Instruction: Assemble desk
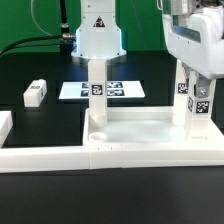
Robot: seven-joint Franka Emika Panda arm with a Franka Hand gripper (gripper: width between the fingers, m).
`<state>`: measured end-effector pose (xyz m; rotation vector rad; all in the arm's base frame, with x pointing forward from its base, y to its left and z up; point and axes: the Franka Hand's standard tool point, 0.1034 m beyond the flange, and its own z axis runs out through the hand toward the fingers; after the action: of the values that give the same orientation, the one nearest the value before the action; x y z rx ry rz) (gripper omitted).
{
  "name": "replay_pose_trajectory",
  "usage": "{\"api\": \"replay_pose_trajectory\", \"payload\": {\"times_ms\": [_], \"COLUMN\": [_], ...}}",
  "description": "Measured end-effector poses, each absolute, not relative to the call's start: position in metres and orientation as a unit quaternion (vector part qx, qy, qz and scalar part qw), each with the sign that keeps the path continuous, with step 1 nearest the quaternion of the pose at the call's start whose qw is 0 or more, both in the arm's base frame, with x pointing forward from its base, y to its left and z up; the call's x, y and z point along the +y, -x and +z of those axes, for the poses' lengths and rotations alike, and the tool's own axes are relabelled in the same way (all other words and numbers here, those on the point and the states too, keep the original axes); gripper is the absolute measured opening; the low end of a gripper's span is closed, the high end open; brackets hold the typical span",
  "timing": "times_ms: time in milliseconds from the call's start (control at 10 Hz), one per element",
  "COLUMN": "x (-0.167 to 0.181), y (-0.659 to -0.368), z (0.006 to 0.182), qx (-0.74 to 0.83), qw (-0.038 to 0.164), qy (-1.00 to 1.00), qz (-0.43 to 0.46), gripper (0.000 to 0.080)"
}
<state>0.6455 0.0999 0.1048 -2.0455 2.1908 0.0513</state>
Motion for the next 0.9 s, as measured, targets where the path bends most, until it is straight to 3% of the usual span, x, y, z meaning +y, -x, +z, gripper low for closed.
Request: {"api": "replay_pose_trajectory", "payload": {"times_ms": [200, 300, 400, 500, 600, 900], "x": [0.099, 0.099, 0.099, 0.098, 0.095, 0.115], "y": [-0.646, -0.646, -0.646, -0.647, -0.652, -0.645], "z": [0.105, 0.105, 0.105, 0.105, 0.106, 0.106], "qx": [0.775, 0.768, 0.766, 0.737, 0.673, 0.527], "qw": [0.073, 0.073, 0.073, 0.076, 0.087, 0.094], "qy": [0.627, 0.636, 0.638, 0.671, 0.735, 0.844], "qz": [0.024, 0.023, 0.023, 0.015, -0.012, -0.033], "gripper": [0.0293, 0.0361, 0.0361, 0.0544, 0.0616, 0.0648]}}
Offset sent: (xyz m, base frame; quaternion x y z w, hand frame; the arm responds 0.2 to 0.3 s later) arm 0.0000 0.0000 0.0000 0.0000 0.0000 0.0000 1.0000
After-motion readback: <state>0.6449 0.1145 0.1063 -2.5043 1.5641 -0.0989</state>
